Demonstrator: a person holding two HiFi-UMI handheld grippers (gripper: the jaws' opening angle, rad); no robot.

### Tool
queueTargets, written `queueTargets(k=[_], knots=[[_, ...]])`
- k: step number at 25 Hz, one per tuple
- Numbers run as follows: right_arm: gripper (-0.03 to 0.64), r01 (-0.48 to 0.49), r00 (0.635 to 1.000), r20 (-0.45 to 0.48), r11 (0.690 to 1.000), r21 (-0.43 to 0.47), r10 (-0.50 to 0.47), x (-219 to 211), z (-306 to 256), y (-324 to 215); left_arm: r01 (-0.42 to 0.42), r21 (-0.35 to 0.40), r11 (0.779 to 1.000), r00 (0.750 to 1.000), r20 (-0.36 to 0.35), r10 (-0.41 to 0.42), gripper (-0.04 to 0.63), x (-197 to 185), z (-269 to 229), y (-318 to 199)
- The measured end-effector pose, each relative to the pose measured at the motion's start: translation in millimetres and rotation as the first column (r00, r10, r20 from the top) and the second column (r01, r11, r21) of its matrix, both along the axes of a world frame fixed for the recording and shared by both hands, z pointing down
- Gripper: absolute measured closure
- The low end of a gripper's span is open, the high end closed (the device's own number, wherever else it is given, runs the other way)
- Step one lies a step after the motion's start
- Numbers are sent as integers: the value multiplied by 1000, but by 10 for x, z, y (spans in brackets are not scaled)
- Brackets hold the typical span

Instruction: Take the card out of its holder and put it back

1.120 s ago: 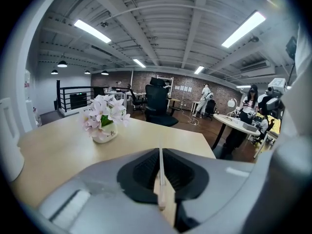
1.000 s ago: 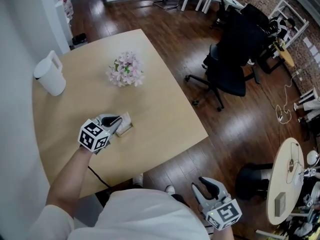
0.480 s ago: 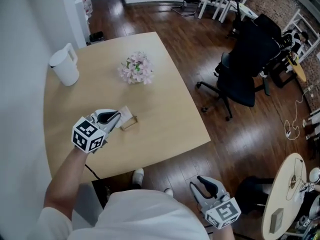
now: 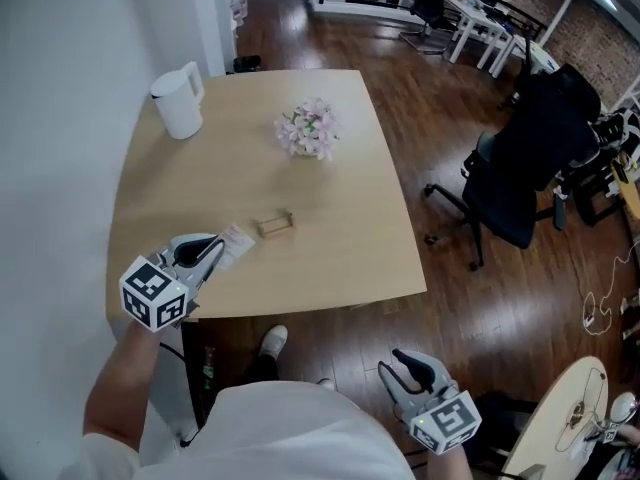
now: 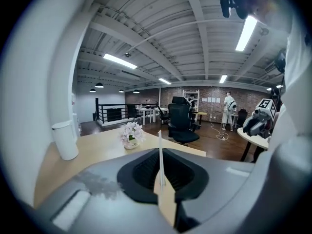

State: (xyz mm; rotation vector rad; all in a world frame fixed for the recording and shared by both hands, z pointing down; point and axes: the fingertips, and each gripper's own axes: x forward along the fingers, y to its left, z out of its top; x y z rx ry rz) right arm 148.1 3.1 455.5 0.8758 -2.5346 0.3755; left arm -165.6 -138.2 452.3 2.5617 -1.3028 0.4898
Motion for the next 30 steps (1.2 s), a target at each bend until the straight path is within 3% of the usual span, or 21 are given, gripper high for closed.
queueTargets(k=[9, 15, 22, 30], knots=[[491, 189, 982, 11, 982, 5, -189, 43, 53, 255, 188, -21, 982, 982, -8, -188, 578, -124, 19, 1081], [492, 250, 968, 8, 968, -1, -250, 118, 104, 447, 238, -49, 970, 971, 10, -238, 578, -66, 136, 1543], [492, 202, 979, 22, 979, 13, -202, 265, 14, 499, 179, -43, 983, 984, -5, -180, 578, 59, -7, 1392], [491, 41, 999, 18, 999, 8, -41, 436, -39, 314, 22, -17, 1000, 1000, 14, -21, 578, 206, -150, 445]])
